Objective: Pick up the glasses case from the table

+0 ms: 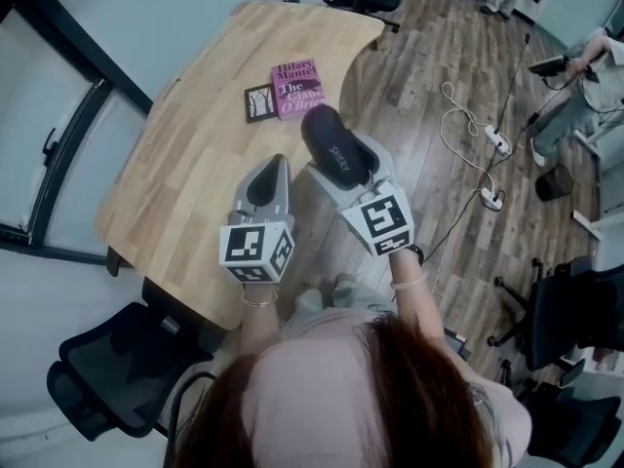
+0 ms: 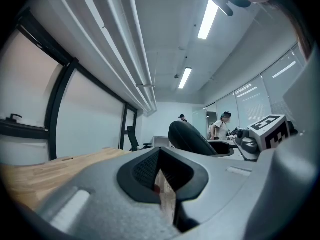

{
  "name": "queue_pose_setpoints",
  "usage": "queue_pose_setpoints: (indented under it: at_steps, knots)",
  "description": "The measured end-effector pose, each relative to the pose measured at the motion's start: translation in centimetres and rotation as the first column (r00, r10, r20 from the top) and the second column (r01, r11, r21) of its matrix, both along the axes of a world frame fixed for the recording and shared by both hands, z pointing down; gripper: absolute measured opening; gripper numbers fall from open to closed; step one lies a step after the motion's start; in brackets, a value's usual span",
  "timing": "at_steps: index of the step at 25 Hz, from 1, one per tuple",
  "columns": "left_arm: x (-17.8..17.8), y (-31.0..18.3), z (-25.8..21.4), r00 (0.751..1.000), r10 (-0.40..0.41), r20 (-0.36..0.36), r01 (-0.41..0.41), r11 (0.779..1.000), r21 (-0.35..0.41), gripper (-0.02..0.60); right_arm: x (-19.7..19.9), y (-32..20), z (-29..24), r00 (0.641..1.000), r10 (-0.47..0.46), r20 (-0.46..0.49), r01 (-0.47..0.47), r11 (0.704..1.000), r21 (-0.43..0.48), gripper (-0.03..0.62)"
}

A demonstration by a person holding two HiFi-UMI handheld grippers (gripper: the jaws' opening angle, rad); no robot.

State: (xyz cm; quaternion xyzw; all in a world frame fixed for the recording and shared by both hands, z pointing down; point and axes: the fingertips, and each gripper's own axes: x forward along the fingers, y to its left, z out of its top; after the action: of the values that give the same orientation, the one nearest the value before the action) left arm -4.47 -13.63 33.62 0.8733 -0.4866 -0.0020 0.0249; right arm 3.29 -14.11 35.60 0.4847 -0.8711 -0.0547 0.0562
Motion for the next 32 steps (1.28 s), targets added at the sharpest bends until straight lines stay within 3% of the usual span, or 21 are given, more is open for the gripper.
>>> queue_pose_setpoints:
  at_steps: [32]
  knots:
    - [7.7,4.5,0.1,0.999,-0.043,0.028,0.042,0.999,0.024,0.008,7.1,4.2,-1.1,0.995,-0.062,0.082,0.056,0.996,0.073,0.359]
